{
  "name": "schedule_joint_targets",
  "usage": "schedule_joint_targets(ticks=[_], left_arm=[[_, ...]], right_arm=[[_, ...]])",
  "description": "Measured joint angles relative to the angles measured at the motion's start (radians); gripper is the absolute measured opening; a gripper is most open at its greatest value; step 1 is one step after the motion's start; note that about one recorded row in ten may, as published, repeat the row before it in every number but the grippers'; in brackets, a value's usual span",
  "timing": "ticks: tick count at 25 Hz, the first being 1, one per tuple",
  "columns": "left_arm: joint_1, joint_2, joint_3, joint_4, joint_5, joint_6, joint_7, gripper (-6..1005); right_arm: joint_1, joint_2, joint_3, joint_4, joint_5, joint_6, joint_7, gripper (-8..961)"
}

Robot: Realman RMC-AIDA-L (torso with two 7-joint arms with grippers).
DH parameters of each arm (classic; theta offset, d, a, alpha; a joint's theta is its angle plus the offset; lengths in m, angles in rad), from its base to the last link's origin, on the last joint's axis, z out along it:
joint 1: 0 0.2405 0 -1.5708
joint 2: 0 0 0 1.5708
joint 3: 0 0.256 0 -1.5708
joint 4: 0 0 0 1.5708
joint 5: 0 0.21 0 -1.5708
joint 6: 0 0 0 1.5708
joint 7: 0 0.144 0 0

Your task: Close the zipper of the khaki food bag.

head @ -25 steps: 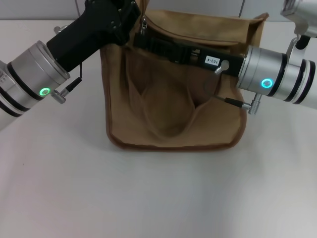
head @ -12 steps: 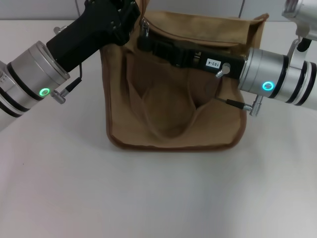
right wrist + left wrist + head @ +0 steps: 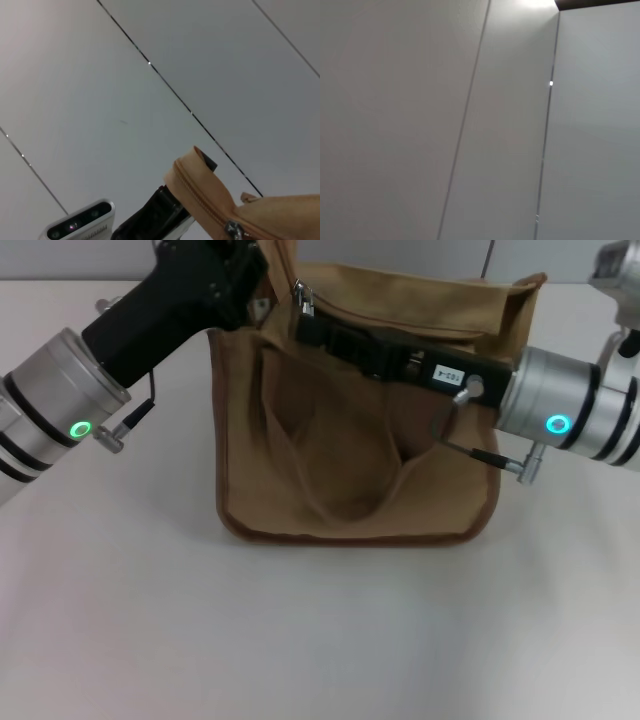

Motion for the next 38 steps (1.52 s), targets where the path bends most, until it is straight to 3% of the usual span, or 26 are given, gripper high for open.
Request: schedule_joint_targets(ticks=[15,28,30,38], left_arm=[[0.047,0.001,-0.002,0.007,-0.069,-0.026,0.005,39],[0.051,0.003,-0.001,0.007,-0.074,-0.055,0.005,45],[0.053,0.003,-0.002,0.007,-0.075,-0.061,0.005,46],[0.063,0.003,-0.014,0.006,-0.079,-0.064,0.004,50]], right_arm=[[-0.095,-0.009,0.001,-0.055,0.011,-0.015,0.012,-1],[-0.258,-0.013,-0.003,-0.126,0.004,-0.019,0.046,-1],[-0.324,-0.015,0.001,-0.179,0.006,-0.035,0.069,-1],[-0.376,-0.024,0.035,-0.227,0.009,-0.07,0.095,0]])
